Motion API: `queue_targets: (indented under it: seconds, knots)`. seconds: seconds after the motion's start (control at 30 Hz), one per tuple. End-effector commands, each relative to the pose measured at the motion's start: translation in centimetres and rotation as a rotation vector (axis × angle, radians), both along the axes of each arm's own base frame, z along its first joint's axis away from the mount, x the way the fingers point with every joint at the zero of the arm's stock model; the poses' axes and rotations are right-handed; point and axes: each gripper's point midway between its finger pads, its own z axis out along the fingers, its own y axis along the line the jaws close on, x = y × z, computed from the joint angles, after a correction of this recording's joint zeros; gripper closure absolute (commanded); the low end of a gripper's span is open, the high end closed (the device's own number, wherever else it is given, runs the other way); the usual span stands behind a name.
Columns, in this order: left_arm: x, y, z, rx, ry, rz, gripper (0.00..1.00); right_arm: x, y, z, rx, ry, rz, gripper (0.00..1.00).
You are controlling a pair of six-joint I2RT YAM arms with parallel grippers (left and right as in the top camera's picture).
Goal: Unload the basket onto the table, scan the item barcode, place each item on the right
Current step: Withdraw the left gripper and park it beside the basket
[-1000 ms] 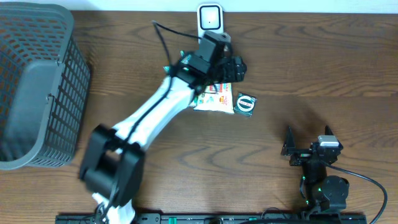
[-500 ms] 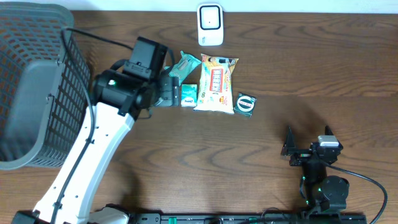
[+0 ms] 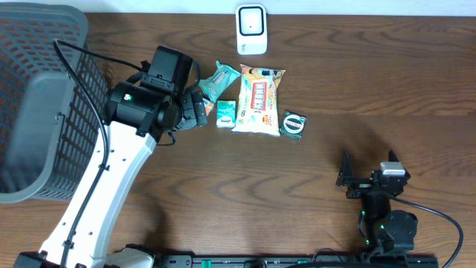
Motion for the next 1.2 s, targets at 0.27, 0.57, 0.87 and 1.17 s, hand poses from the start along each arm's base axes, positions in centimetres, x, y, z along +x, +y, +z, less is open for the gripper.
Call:
queue_targets:
  seconds: [0.27, 0.57, 0.87, 1.17]
  knots:
    - [0.7, 7.1, -0.1, 0.103, 0.001, 0.218, 0.02, 0.0, 0.1, 0.0, 0.011, -0.001, 0.003, 0.01]
    - [0.6, 7.9, -0.1, 0.104, 0.003, 0.243, 0.02, 0.0, 0.1, 0.0, 0.011, -0.001, 0.003, 0.01]
    - [0.6, 7.9, -0.1, 0.103, 0.003, 0.243, 0.02, 0.0, 0.1, 0.0, 0.011, -0.001, 0.003, 0.01]
    - [0.6, 7.9, -0.1, 0.103, 0.003, 0.243, 0.02, 0.0, 0.1, 0.0, 0.011, -0.001, 0.003, 0.01]
